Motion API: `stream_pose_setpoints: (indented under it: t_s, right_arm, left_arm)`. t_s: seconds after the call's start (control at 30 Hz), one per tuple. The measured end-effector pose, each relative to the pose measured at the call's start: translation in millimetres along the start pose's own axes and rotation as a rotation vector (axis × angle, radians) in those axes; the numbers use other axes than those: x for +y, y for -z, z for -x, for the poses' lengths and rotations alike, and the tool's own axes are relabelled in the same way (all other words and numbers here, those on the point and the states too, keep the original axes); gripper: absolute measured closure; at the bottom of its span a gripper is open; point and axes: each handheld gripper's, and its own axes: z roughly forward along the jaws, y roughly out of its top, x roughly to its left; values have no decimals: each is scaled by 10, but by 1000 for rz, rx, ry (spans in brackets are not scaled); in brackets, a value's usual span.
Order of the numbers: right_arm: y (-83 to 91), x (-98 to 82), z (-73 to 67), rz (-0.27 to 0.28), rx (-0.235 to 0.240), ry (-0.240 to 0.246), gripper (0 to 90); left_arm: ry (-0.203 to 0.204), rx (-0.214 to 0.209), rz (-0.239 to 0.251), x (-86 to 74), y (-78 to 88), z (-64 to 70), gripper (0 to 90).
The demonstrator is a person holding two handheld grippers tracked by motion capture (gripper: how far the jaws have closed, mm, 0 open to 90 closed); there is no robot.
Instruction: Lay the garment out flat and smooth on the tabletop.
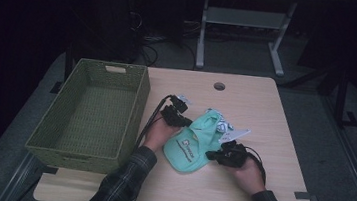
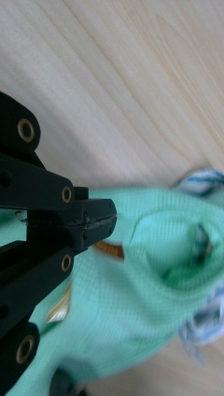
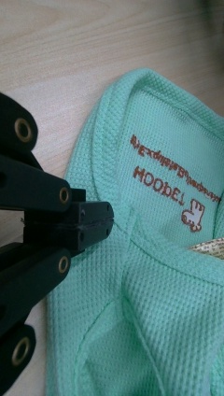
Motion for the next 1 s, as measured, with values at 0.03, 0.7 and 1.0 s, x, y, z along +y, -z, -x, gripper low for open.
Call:
stream_pose_setpoints:
  t_s: [0.03,0.7,1.0]
  right_arm:
    - [0,1,-1,0,-1,0,898]
    - [82,-36,24,-26,-31,8,898]
    - [213,-133,120,-35,-60,-3,898]
  left_arm:
    - [-13,1,-6,4,-26,-12,896]
    - [-34,-29,-83,4,-179,62,896]
    - [-43,-46,-98,-182,-51,210,896]
